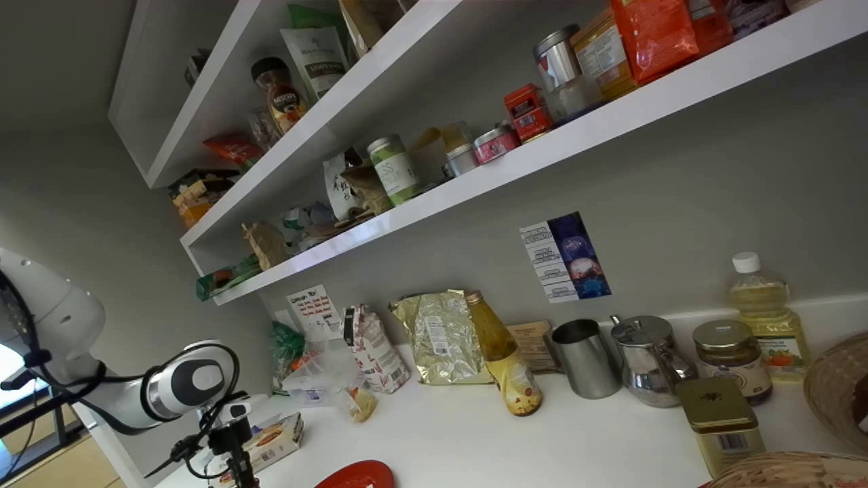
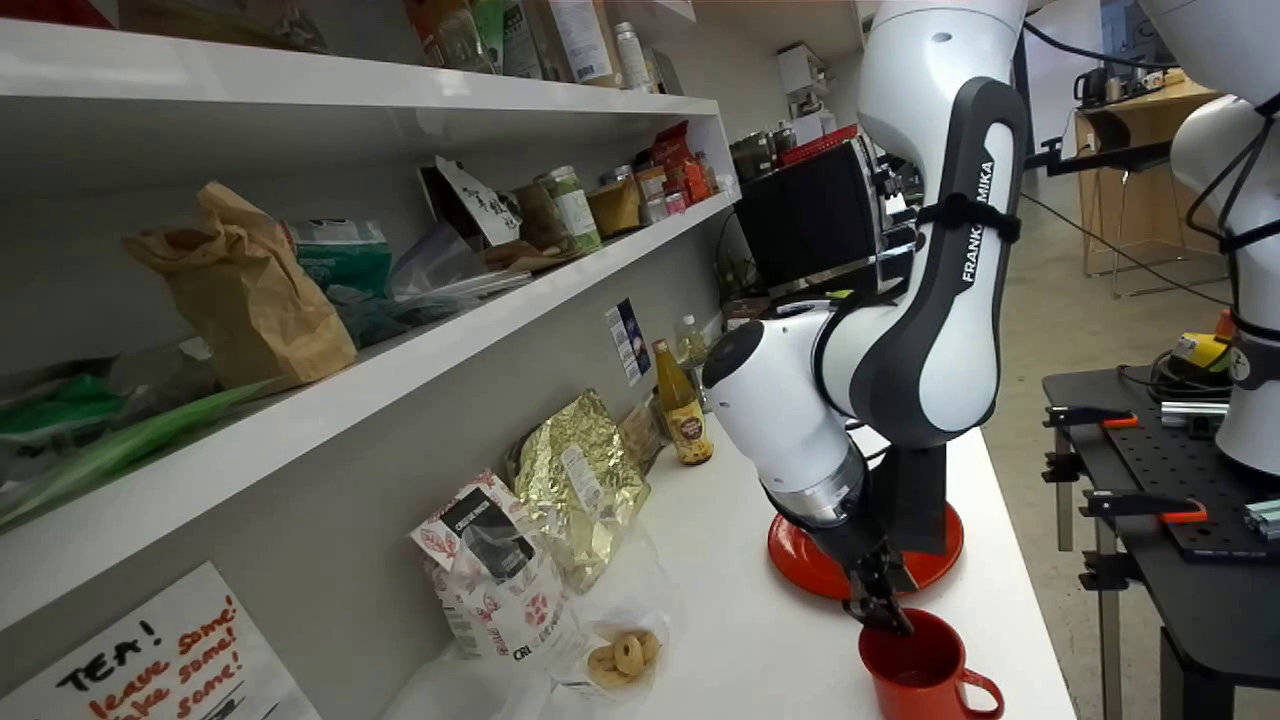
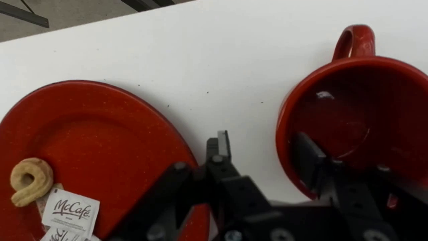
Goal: Put the cup on the plate
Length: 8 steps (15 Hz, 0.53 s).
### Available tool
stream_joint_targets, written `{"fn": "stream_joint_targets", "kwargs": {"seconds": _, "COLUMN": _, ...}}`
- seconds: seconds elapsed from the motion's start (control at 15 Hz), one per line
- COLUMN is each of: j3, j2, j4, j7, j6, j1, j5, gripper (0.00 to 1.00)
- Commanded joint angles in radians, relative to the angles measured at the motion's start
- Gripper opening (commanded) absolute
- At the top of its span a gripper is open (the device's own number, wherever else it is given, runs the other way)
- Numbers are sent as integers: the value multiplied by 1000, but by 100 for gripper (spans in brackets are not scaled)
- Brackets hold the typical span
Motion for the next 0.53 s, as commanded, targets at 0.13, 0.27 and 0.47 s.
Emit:
{"fn": "stream_joint_targets", "kwargs": {"seconds": 0.13, "j3": -20, "j2": 8, "j4": 8, "j7": -22, "j6": -23, "j1": 4, "j5": 13, "gripper": 4}}
{"fn": "stream_joint_targets", "kwargs": {"seconds": 0.27, "j3": -22, "j2": 3, "j4": 4, "j7": -25, "j6": -28, "j1": 0, "j5": 16, "gripper": 0}}
{"fn": "stream_joint_targets", "kwargs": {"seconds": 0.47, "j3": -24, "j2": -20, "j4": 14, "j7": -36, "j6": -40, "j1": -12, "j5": 24, "gripper": 3}}
